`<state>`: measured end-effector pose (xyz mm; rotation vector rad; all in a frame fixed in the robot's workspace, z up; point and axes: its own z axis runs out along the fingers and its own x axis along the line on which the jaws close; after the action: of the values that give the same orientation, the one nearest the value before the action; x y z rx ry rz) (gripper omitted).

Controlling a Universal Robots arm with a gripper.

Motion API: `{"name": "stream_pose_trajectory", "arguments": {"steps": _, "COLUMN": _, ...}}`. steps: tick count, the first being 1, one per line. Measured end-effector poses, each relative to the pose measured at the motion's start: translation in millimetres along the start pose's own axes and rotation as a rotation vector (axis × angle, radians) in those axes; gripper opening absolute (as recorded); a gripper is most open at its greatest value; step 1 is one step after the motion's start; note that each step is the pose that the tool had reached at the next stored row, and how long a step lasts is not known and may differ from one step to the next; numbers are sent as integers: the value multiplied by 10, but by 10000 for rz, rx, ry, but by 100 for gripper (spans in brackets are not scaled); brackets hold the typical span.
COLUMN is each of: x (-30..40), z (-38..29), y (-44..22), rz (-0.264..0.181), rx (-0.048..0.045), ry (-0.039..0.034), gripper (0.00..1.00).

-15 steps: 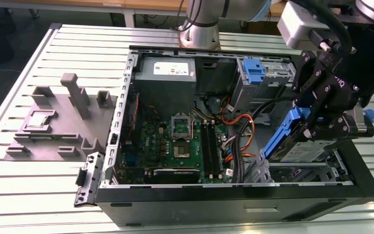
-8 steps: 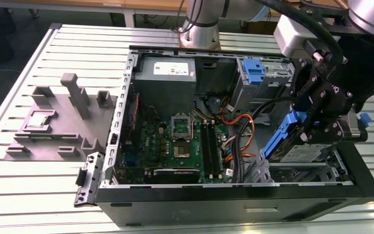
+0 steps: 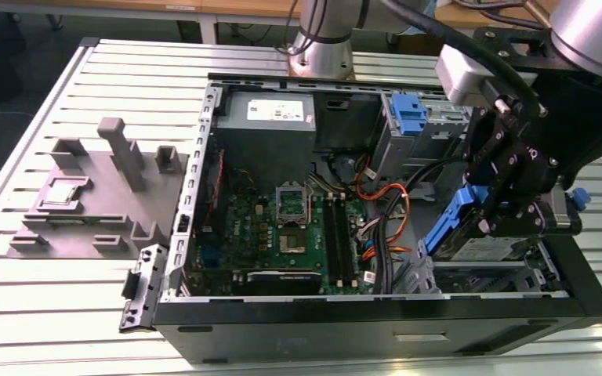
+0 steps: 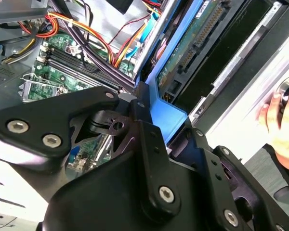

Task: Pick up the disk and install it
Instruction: 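Insert the disk into the insertion slot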

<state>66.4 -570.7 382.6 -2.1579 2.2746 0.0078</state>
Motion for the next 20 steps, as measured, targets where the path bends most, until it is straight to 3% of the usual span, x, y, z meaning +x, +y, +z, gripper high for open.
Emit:
{"name": "stream_pose_trajectory", "arguments": {"steps": 13, "x": 5, "z": 132, "y": 0, "rz": 0, "rx": 0, "ry": -1, "gripper": 37}}
{"name": "stream_pose_trajectory", "arguments": {"steps": 20, "x": 6, "z": 149, "y": 0, "rz": 0, "rx": 0, "ry": 0, "gripper": 37}}
